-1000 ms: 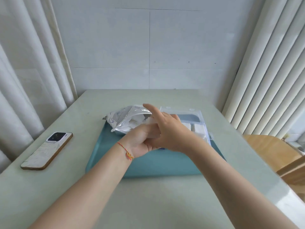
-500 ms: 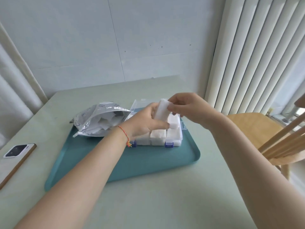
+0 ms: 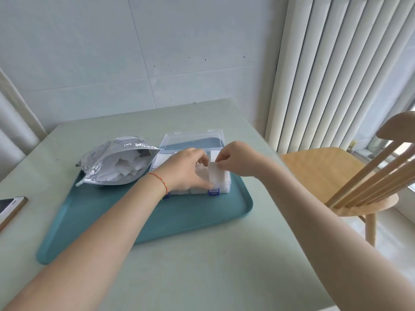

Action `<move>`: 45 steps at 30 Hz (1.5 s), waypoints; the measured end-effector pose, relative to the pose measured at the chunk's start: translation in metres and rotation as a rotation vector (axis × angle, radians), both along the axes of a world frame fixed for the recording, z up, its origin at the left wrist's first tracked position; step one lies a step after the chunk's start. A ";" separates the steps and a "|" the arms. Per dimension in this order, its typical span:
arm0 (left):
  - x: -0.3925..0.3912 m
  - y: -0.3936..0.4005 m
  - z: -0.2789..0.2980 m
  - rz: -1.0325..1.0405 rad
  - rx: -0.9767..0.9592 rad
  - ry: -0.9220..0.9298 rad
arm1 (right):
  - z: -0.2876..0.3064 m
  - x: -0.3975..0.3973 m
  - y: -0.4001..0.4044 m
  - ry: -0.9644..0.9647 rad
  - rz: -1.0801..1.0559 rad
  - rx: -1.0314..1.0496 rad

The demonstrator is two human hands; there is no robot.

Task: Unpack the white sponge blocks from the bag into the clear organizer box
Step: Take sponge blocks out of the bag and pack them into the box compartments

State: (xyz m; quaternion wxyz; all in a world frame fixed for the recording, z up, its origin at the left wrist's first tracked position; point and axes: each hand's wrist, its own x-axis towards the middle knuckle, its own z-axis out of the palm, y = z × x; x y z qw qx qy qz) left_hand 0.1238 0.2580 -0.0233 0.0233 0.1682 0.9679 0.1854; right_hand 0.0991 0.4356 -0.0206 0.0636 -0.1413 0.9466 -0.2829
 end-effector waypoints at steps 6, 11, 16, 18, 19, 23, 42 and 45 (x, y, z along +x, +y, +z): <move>0.004 0.000 0.003 -0.017 0.035 -0.021 | -0.003 0.002 -0.005 0.167 0.068 0.185; -0.001 0.000 -0.002 -0.047 -0.062 -0.043 | -0.003 0.008 -0.010 0.310 0.082 0.415; -0.001 0.002 -0.005 -0.055 -0.062 -0.051 | -0.003 0.004 -0.008 0.265 0.045 0.460; 0.000 0.003 -0.006 -0.056 -0.072 -0.044 | -0.003 0.002 -0.007 0.219 0.058 0.467; 0.000 0.003 -0.006 -0.055 -0.076 -0.039 | -0.002 0.002 -0.006 0.209 0.058 0.461; -0.001 0.005 -0.006 -0.048 -0.104 -0.046 | 0.008 0.001 -0.003 0.132 0.060 0.476; 0.053 -0.202 -0.006 0.451 0.156 0.390 | 0.018 0.009 -0.193 0.142 0.169 0.181; 0.054 -0.206 -0.008 0.433 0.223 0.337 | 0.008 0.007 -0.207 0.156 0.144 0.257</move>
